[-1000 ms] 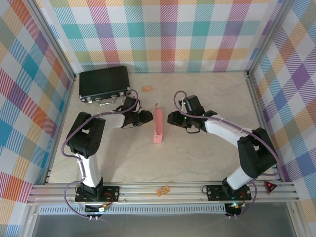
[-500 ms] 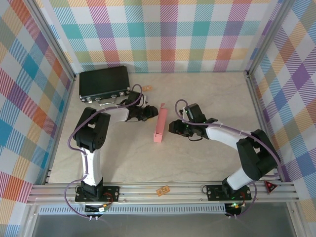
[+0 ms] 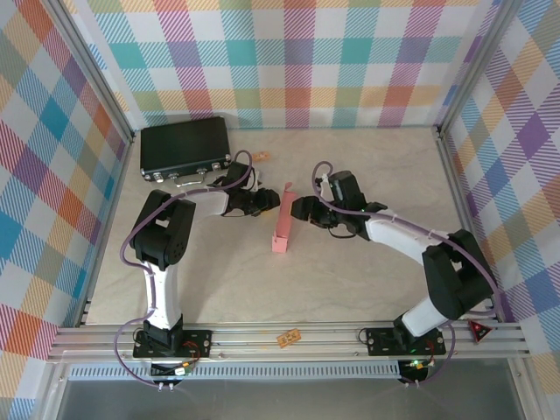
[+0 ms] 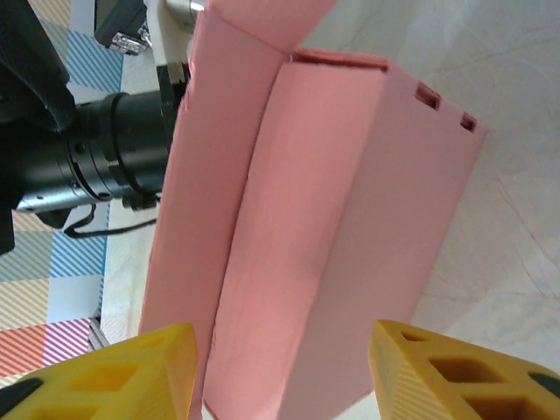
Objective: Fold the paper box
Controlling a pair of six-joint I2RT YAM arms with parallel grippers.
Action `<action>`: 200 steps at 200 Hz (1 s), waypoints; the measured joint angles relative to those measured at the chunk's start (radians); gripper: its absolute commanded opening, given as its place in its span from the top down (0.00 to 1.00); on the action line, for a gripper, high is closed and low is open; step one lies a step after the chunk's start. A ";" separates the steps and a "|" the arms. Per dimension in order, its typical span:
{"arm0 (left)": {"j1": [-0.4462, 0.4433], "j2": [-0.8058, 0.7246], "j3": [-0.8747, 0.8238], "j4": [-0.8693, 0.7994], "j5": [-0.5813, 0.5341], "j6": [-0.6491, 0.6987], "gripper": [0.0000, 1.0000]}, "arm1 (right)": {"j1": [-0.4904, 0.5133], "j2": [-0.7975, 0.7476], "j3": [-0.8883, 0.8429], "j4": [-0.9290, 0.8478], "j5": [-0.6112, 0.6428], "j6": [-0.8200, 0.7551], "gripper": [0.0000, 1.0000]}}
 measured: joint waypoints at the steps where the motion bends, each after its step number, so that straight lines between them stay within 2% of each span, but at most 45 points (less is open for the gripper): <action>1: 0.000 0.000 0.000 0.000 0.000 0.000 0.59 | 0.000 0.001 0.001 0.000 0.000 0.000 0.44; 63: 0.000 0.000 0.000 0.000 0.004 0.000 0.59 | -0.010 0.120 0.076 0.000 -0.042 0.000 0.45; 140: 0.000 -0.012 0.000 -0.028 0.014 0.003 0.58 | -0.008 0.154 0.081 -0.045 -0.022 0.004 0.50; 200: 0.000 -0.186 0.000 -0.109 -0.053 0.042 0.56 | 0.011 0.154 0.087 -0.050 0.017 0.025 0.52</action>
